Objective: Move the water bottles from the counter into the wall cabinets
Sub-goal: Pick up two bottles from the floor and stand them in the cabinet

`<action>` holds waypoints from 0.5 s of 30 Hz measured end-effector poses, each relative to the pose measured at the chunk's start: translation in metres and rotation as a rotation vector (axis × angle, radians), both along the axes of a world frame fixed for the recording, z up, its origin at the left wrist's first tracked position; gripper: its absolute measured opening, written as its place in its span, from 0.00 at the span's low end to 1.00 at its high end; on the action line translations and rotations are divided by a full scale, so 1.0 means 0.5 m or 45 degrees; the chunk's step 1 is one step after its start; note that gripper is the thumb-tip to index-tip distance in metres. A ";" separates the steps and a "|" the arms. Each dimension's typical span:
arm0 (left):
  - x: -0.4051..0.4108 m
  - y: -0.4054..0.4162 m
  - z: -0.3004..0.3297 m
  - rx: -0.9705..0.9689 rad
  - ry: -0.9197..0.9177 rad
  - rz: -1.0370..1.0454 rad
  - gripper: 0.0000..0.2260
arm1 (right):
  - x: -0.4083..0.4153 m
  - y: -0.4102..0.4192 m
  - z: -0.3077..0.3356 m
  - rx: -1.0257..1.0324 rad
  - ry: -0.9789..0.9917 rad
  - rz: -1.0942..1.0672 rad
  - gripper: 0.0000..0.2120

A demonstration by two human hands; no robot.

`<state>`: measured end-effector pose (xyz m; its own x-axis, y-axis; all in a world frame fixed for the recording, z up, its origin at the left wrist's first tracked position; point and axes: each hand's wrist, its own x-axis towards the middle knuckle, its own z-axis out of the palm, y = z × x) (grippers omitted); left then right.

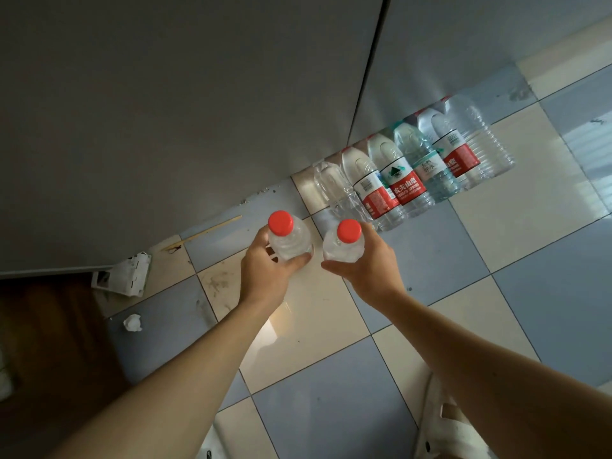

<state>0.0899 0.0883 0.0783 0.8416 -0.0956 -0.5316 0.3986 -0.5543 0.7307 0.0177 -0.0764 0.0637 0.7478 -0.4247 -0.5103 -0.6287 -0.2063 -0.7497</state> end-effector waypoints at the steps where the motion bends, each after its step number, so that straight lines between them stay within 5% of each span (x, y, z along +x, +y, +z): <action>1: -0.003 -0.005 0.024 -0.007 0.000 -0.014 0.29 | -0.004 -0.009 0.025 0.007 0.003 -0.010 0.37; 15: -0.041 -0.129 0.610 -0.186 -0.148 -0.150 0.33 | -0.034 -0.160 0.634 0.132 -0.264 0.000 0.36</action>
